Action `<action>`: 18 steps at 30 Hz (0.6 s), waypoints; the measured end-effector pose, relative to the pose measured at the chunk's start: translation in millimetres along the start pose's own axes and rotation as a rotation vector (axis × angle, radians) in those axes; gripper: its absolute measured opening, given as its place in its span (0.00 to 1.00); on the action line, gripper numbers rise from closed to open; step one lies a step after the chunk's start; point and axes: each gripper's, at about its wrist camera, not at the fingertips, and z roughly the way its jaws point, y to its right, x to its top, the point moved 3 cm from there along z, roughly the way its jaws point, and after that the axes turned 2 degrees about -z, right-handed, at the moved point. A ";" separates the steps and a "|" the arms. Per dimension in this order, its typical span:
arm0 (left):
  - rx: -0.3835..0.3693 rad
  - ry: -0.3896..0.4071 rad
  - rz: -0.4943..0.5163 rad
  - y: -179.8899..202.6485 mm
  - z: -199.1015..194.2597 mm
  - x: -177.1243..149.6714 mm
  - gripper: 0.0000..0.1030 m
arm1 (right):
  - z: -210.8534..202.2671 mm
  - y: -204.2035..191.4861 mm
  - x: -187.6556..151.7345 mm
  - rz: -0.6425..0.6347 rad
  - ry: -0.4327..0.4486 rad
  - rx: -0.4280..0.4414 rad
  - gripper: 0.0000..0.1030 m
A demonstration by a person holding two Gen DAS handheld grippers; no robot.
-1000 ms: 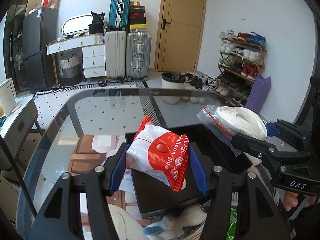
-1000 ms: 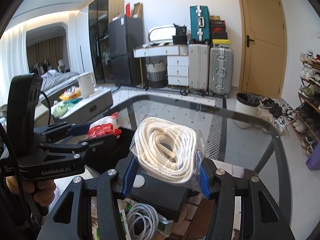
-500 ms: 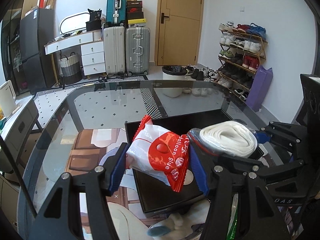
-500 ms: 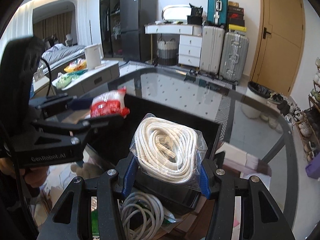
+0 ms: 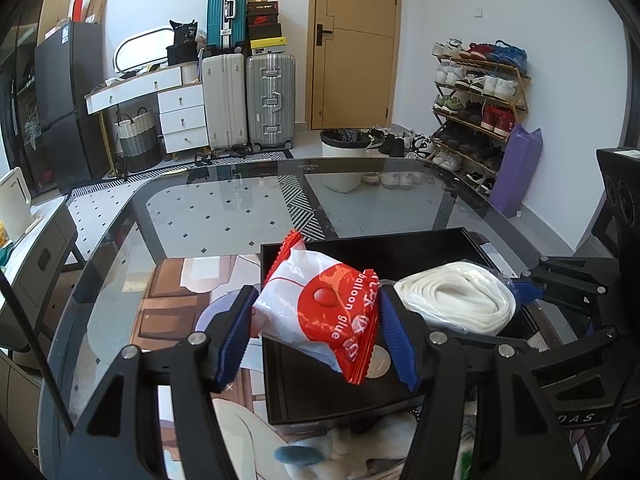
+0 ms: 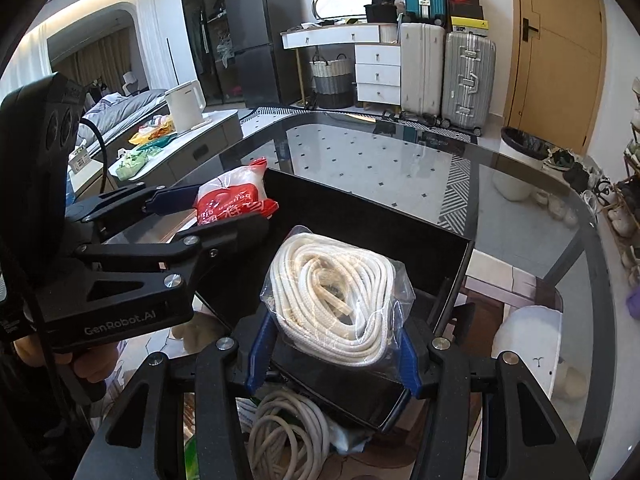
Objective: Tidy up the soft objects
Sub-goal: 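Carry both items over the black box and release them inside, then withdraw both grippers from the box and move toward the white cables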
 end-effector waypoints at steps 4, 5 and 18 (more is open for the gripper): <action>-0.007 -0.004 0.015 1.9 -1.9 -1.6 0.63 | -5.8 -2.4 -1.1 -0.034 0.025 -0.030 0.57; -0.011 -0.003 0.019 2.7 -2.8 -1.8 0.65 | -8.3 -3.7 -1.9 -0.042 0.032 -0.034 0.60; -0.028 0.041 0.058 8.4 -36.0 -10.7 1.00 | -61.2 -2.5 -20.3 0.006 0.164 -0.120 0.98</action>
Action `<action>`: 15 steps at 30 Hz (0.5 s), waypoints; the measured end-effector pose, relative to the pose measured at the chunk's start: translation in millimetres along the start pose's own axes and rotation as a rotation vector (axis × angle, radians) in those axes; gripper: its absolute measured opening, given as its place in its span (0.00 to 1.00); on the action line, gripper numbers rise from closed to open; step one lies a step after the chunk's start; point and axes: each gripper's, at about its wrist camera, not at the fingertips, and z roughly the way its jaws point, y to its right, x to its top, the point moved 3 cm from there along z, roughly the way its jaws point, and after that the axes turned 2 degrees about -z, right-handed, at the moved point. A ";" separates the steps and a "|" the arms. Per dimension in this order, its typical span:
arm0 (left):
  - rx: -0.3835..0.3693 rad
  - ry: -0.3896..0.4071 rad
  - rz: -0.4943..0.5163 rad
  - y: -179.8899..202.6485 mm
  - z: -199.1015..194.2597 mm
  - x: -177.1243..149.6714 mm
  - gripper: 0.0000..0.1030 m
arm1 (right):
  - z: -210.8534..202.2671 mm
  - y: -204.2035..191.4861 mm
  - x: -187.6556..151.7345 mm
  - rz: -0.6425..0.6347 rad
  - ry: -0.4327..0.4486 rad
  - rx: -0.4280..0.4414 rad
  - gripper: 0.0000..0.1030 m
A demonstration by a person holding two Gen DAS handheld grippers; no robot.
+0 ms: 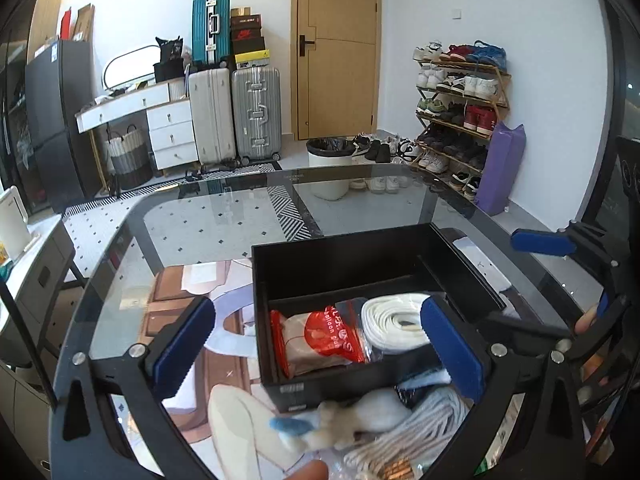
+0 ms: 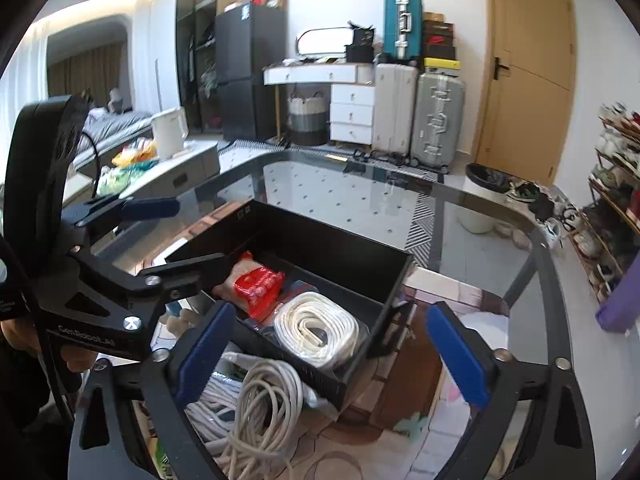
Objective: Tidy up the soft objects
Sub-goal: 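Withdraw both grippers from the box and move toward the white cables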
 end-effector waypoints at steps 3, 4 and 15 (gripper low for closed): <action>0.007 0.007 -0.014 -5.5 -9.1 -3.9 1.00 | -13.9 0.0 -5.9 0.043 0.020 0.022 0.99; 0.003 0.010 -0.027 -8.4 -12.8 -5.8 1.00 | -18.5 -0.5 -8.4 0.054 0.025 0.021 0.99; 0.015 0.045 -0.062 -23.0 -45.1 -28.0 1.00 | -47.1 -3.5 -43.3 0.123 0.019 0.008 0.99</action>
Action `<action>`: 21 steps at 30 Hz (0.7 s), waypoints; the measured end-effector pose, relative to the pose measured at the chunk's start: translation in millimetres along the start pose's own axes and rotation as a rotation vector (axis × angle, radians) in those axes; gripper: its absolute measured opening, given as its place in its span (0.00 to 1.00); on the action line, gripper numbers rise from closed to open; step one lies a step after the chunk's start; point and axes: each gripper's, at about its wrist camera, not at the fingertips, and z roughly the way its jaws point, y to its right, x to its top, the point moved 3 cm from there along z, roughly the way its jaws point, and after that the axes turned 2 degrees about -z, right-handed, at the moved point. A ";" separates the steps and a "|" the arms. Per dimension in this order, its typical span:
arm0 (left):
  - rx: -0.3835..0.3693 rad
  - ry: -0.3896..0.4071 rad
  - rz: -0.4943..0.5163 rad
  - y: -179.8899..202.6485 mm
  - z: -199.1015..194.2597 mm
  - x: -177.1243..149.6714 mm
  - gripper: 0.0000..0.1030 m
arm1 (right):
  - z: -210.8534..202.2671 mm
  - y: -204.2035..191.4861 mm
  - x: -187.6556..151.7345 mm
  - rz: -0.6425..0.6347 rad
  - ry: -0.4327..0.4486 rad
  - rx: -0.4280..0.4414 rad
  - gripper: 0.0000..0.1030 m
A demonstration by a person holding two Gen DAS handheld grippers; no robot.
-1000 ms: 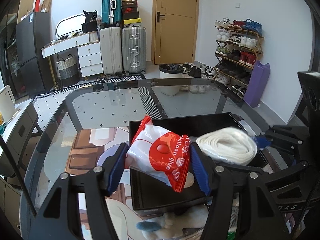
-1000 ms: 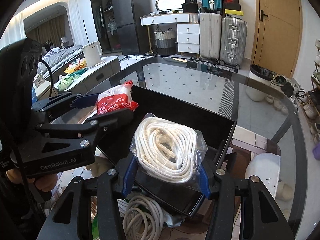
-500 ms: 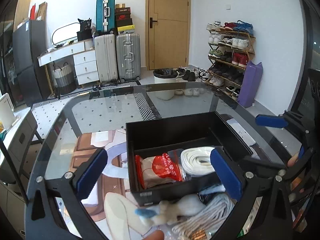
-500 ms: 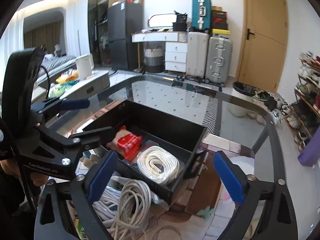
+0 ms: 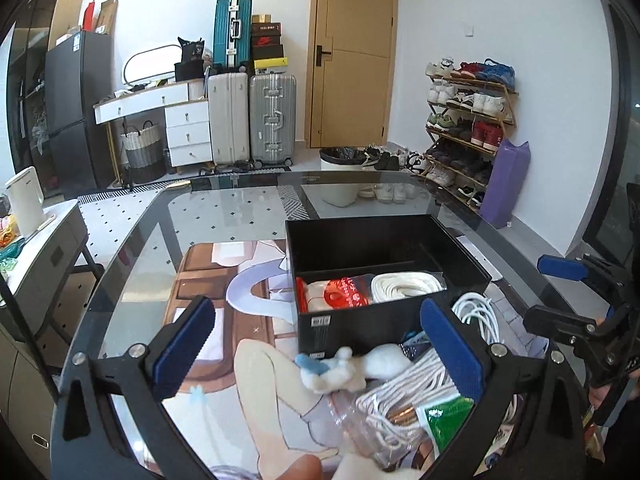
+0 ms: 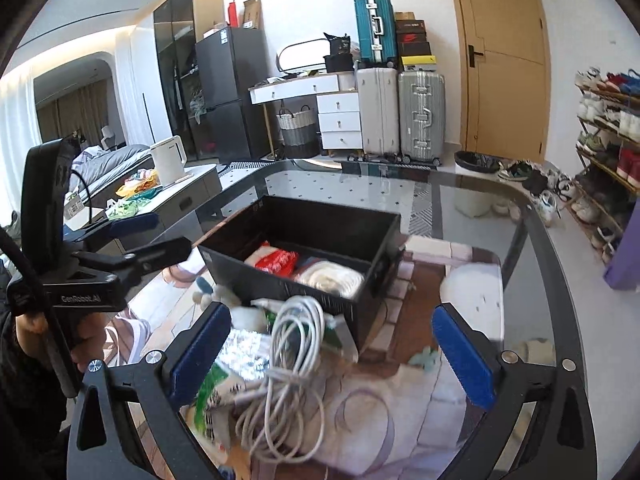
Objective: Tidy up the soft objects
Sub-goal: 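Withdraw both grippers from the box and move toward the white cables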
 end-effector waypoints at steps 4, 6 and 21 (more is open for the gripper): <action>-0.009 -0.015 0.013 0.5 -4.9 -11.6 1.00 | -2.9 5.2 -11.3 0.013 -0.026 -0.004 0.99; -0.007 -0.027 0.025 2.5 -6.5 -16.6 1.00 | -3.6 6.7 -15.7 0.009 -0.035 -0.009 0.99; -0.038 -0.084 0.035 0.8 -9.6 -38.9 1.00 | 6.1 11.8 -27.0 0.015 -0.115 -0.008 0.99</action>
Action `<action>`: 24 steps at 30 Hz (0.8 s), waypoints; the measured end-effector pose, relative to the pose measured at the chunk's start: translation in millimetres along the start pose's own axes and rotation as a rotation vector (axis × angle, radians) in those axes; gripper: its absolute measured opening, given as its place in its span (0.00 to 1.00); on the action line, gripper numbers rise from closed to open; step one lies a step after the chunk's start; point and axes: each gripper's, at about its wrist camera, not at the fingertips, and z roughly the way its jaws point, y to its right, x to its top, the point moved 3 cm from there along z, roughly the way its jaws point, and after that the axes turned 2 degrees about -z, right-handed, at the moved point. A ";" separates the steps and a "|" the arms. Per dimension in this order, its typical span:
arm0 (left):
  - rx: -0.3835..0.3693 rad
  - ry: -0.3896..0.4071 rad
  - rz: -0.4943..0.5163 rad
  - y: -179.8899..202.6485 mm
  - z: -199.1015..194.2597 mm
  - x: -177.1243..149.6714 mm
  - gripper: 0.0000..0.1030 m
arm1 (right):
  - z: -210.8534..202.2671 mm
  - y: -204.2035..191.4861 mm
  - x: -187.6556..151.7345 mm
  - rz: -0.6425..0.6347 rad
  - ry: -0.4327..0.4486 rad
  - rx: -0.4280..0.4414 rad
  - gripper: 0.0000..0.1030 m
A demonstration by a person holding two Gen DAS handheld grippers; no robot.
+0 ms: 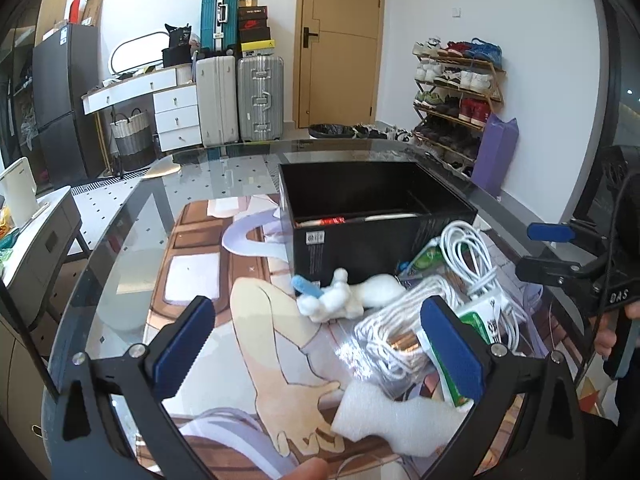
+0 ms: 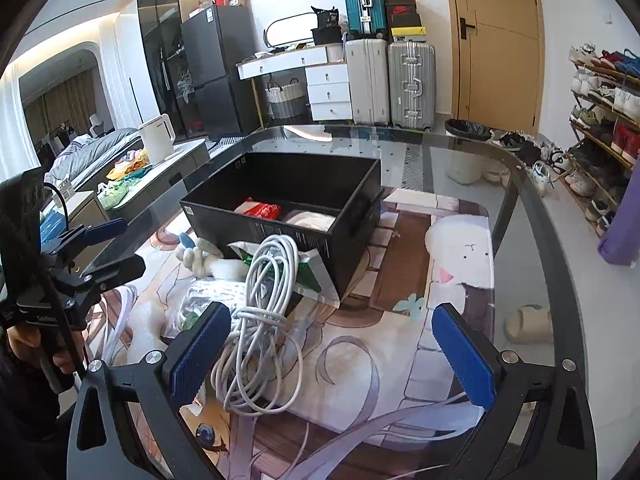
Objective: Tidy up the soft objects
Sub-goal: 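Withdraw both grippers from the box and move toward the white cables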
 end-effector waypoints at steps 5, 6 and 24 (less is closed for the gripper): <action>-0.013 -0.026 0.009 1.9 2.0 -3.0 1.00 | 9.3 -5.5 -4.6 0.003 -0.036 0.019 0.99; -0.014 -0.032 0.011 2.4 2.7 -4.0 1.00 | 10.6 -6.2 -5.4 0.005 -0.041 0.024 0.99; -0.031 -0.048 0.028 1.7 2.3 -7.2 1.00 | 39.8 -25.5 -11.6 0.049 -0.093 0.104 0.99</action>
